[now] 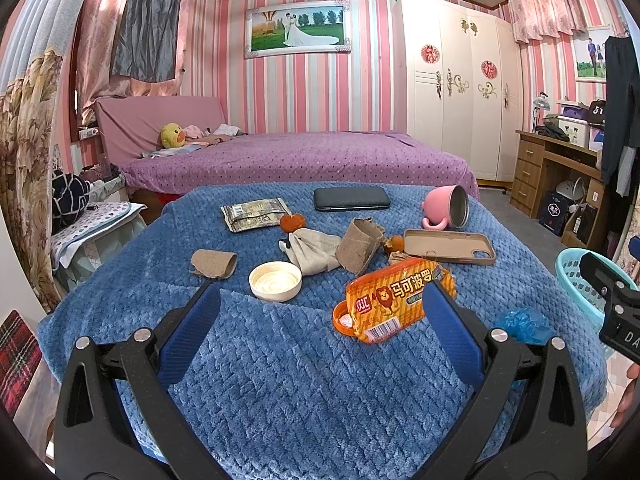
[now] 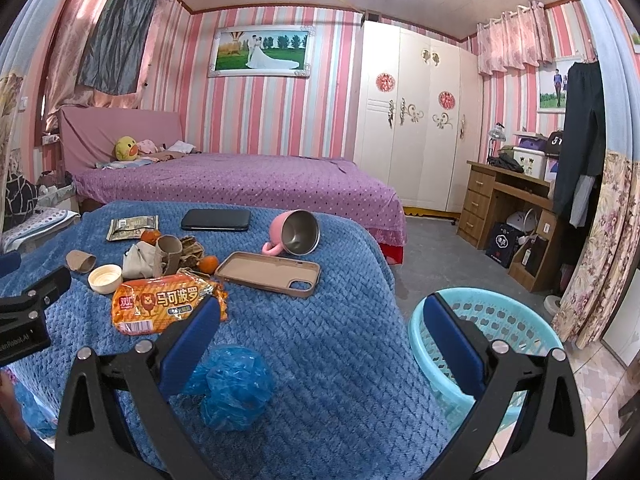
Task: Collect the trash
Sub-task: 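Grasp the blue plastic bag with the right tool while the left tool approaches the orange snack bag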
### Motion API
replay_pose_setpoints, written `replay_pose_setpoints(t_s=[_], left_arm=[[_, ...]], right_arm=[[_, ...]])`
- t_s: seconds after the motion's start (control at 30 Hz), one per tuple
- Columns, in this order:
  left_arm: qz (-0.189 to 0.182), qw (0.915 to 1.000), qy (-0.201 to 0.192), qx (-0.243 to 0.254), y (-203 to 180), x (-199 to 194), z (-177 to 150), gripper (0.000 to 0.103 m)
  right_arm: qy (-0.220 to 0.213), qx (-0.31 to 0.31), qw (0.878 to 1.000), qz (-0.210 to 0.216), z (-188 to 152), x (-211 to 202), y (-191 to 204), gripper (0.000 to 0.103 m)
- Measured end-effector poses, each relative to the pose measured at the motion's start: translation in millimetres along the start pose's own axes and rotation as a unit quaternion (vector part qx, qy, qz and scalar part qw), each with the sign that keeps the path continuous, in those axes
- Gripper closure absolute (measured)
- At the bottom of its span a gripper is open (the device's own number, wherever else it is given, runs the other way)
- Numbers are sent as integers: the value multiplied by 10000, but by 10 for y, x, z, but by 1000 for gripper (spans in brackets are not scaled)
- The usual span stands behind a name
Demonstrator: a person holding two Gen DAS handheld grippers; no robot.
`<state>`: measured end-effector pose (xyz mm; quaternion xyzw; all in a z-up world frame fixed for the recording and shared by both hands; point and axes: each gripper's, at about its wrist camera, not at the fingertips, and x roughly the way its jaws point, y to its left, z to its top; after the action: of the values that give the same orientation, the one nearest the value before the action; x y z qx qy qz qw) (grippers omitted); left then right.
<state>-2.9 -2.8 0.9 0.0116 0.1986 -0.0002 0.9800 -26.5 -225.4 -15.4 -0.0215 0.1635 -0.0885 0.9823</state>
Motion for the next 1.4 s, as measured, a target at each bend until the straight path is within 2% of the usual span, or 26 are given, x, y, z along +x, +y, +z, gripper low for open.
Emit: replay_pose_setpoints(t_s=[0.73,0.9,1.17,1.4], left_arm=[[91,9999,141,-32,54,144,-92,5],[119,9998,177,1,112,177,-120,5],[199,9991,360,-46,312,282,-204,5],[233,9986,461,-85,438,360,-271,5]], right_arm=[[3,35,10000,-14,-53,99,-22,4],[482,-26,9984,282,-134,295,43,4],[473,-330,9977,369,-259,347,260,4],[815,-508,9937,582,-404,520,373,4]])
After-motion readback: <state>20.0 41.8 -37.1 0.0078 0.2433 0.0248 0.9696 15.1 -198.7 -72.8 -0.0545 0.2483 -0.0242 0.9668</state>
